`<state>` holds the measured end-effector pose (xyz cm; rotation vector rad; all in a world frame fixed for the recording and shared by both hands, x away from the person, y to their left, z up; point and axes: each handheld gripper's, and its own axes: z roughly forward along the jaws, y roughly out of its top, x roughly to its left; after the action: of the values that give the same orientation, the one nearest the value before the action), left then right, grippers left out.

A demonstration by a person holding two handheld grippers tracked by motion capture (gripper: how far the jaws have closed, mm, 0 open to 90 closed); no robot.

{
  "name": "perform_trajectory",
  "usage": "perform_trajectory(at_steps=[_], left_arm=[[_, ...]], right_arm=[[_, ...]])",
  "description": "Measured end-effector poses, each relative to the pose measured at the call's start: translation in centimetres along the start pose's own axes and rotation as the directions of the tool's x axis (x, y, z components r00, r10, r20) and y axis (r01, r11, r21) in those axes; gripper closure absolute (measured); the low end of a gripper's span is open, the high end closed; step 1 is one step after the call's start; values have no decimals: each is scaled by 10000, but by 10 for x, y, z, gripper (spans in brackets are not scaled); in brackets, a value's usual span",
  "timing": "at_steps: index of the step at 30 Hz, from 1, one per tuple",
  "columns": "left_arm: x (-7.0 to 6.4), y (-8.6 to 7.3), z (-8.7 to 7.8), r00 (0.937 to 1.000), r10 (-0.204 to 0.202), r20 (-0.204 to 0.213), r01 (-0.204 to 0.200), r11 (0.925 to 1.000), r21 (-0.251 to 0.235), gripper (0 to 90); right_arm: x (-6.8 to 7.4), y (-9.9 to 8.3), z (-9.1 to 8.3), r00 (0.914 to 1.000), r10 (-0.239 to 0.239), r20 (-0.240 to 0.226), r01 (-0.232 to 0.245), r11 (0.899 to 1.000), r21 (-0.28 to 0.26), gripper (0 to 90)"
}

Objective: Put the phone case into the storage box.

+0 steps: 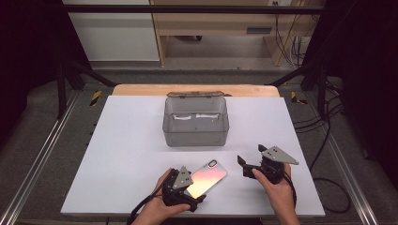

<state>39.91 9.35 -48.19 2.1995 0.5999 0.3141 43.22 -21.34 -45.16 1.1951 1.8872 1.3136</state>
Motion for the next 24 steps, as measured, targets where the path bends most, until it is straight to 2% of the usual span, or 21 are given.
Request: perform_trajectory(at_steps=[2, 3, 5, 8, 12, 14, 24], left_arm=[[2, -2, 2, 9999, -126, -82, 127, 9999, 105, 72], [4, -3, 4, 9993, -356, -132, 359, 9991, 210, 73], [5, -3, 5, 9990, -433, -125, 435, 9988, 231, 80], [5, -2, 5, 9991, -420, -29, 421, 9987, 290, 149], [4, -2, 8, 9993, -348, -144, 356, 9977, 576, 153], [5, -2, 8, 9990, -439, -72, 442, 9973, 587, 152], [4, -1, 9, 9992, -367, -186, 379, 9971, 660, 161]], right_arm=[[-1, 0, 3, 10000, 47, -10, -46, 10000, 68, 95], [0, 0, 3, 10000, 26, -28, -26, 10000, 86, 95], [0, -1, 3, 10000, 11, -55, -10, 9999, 124, 95], [1, -1, 3, 10000, 21, -40, -20, 9999, 152, 97], [2, -1, 3, 10000, 19, -19, -19, 9999, 144, 101], [2, -2, 3, 10000, -38, -34, 38, 9997, 238, 101], [3, -3, 3, 10000, 36, -52, -34, 9994, 338, 106]])
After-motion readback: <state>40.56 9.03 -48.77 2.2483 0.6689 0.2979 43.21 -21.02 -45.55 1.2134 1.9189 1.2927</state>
